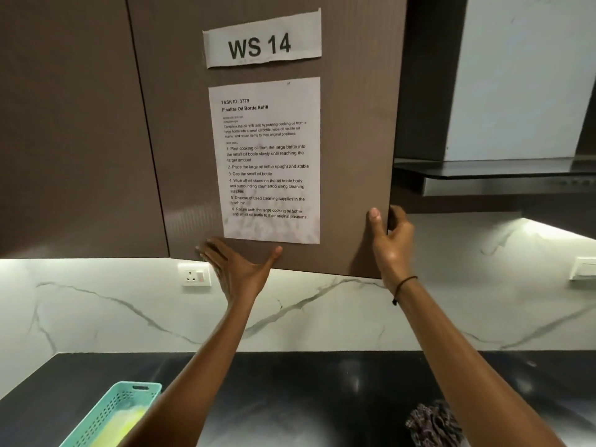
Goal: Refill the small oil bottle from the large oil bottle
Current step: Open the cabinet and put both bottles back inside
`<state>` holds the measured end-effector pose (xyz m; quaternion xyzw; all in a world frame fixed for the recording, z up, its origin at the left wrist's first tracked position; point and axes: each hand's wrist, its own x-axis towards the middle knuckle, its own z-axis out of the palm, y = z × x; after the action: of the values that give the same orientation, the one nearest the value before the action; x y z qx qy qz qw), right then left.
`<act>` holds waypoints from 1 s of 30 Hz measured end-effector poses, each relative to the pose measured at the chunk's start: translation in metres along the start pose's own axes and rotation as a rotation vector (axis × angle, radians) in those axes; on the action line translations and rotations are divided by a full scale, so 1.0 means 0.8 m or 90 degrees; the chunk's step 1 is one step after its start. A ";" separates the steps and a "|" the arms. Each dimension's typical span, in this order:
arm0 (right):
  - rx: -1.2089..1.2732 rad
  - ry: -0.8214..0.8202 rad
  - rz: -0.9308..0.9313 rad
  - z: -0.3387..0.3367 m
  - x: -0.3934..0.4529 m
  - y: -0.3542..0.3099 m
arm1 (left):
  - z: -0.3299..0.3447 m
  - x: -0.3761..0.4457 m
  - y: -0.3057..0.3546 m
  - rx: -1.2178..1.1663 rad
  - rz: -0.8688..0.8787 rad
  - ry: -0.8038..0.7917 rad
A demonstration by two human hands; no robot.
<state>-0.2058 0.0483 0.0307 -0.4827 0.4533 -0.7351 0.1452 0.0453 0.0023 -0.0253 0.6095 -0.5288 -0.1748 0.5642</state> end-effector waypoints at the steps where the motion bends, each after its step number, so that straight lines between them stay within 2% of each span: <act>1: -0.024 0.006 -0.005 0.003 0.005 0.006 | 0.002 0.001 0.003 0.029 0.036 0.029; 5: -0.100 0.015 -0.025 0.013 0.028 0.020 | 0.008 0.017 0.011 0.139 0.186 0.103; 9: -0.116 0.006 -0.011 0.021 0.052 0.029 | 0.011 0.037 0.016 0.193 0.250 0.136; 14: -0.153 0.012 -0.005 0.025 0.069 0.039 | 0.017 0.049 0.013 0.216 0.272 0.153; 20: -0.169 0.068 0.092 0.030 0.085 0.059 | 0.025 0.057 0.010 0.228 0.275 0.155; 30: -0.216 0.084 0.095 0.044 0.081 0.079 | 0.035 0.071 -0.005 0.267 0.311 0.171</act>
<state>-0.2223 -0.0467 0.0215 -0.4157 0.6137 -0.6657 0.0860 0.0464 -0.0604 -0.0155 0.5853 -0.6043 0.1598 0.5164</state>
